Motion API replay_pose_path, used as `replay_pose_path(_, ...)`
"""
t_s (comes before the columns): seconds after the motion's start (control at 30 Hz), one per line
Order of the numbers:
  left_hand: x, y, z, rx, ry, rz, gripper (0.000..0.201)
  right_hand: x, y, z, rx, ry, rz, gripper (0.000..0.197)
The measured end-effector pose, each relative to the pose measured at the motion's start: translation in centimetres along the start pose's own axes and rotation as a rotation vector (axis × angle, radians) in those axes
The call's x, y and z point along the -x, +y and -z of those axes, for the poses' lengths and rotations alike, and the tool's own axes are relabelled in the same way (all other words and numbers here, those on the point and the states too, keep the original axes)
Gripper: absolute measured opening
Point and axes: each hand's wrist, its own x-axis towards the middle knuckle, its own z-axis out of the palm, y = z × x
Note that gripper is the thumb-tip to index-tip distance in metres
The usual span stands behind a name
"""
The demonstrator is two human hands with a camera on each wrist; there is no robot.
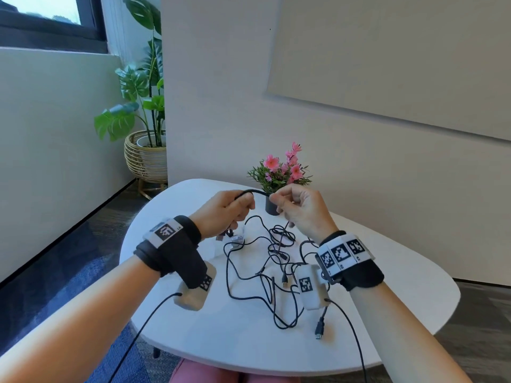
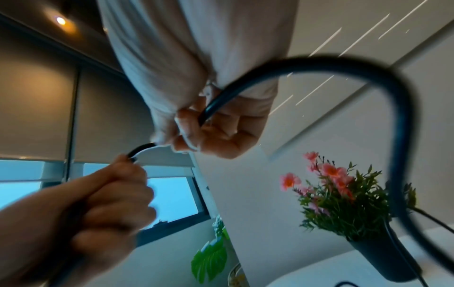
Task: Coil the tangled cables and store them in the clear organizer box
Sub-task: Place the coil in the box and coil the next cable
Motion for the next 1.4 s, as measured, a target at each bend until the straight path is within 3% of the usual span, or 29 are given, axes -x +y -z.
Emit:
replay_pose_path(0.03, -0.2, -0.2, -0.2, 0.181, 0.074, 0.003, 0.031, 0.2, 0.1, -0.4, 0.039, -0.001, 0.009, 0.009)
replay_pose_path(0.17, -1.1, 0.0, -0.7, 0.729, 0.296, 0.023, 0.035, 1.0, 0.7, -2.6, 0.149, -0.005, 0.084, 0.020)
replay_pose_path(0.27, -1.8, 0.1, -0.8, 0.822, 0.354, 0.014, 0.038, 1.1, 1.3, -4.3, 0.163, -0.078, 0.088, 0.027)
replay_pose_path(0.4, -2.8, 0.3, -0.1, 0.916, 0.454, 0.043, 0.038, 1.6, 1.8, -6.0, 0.248, -0.297, 0.091, 0.041)
replay_pose_path(0.53, -3.0, 0.1, 1.0, 0.973, 0.541, 0.108, 0.039, 2.7, 1.6, -7.0, 0.276, -0.441, 0.086, 0.033)
replay_pose_path(0.67, -2.8, 0.0, 2.3, 0.748, 0.533, 0.141, 0.038, 3.1, 2.2, -6.4, 0.226, -0.493, 0.058, 0.023)
replay_pose_path(0.83, -2.0, -0.3, 2.5, 0.078, 0.358, 0.256, 0.052, 3.1, 1.7, -5.2, 0.167, -0.443, 0.087, 0.023)
replay_pose_path(0.9, -1.8, -0.1, 1.8, -0.243, 0.266, 0.204, 0.043, 3.1, 1.3, -5.4, 0.183, -0.433, 0.146, 0.022)
replay_pose_path(0.97, -1.5, 0.0, 1.1, -0.454, 0.166, 0.114, 0.052, 2.9, 0.9, -5.6, 0.189, -0.419, 0.209, 0.022)
replay_pose_path(1.07, -0.9, -0.6, 0.9, -0.501, 0.108, 0.079, 0.072, 2.2, 0.6, -4.9, 0.162, -0.319, 0.264, 0.018)
replay_pose_path(1.17, -0.5, -1.5, 1.0, -0.521, -0.117, 0.070, 0.078, 1.6, 0.4, -4.2, 0.116, -0.238, 0.284, 0.011)
replay_pose_path(1.27, 0.0, -2.0, 1.0, -0.539, -0.249, 0.063, 0.050, 1.3, 0.6, -4.0, 0.107, -0.171, 0.235, 0.005)
replay_pose_path(1.33, 0.0, -2.2, 1.3, -0.628, -0.245, 0.057, 0.033, 1.3, 0.9, -4.1, 0.096, -0.138, 0.157, 0.008)
replay_pose_path(1.4, 0.2, -2.3, 1.6, -0.576, -0.201, 0.052, 0.033, 1.3, 1.3, -4.4, 0.045, -0.137, 0.083, 0.018)
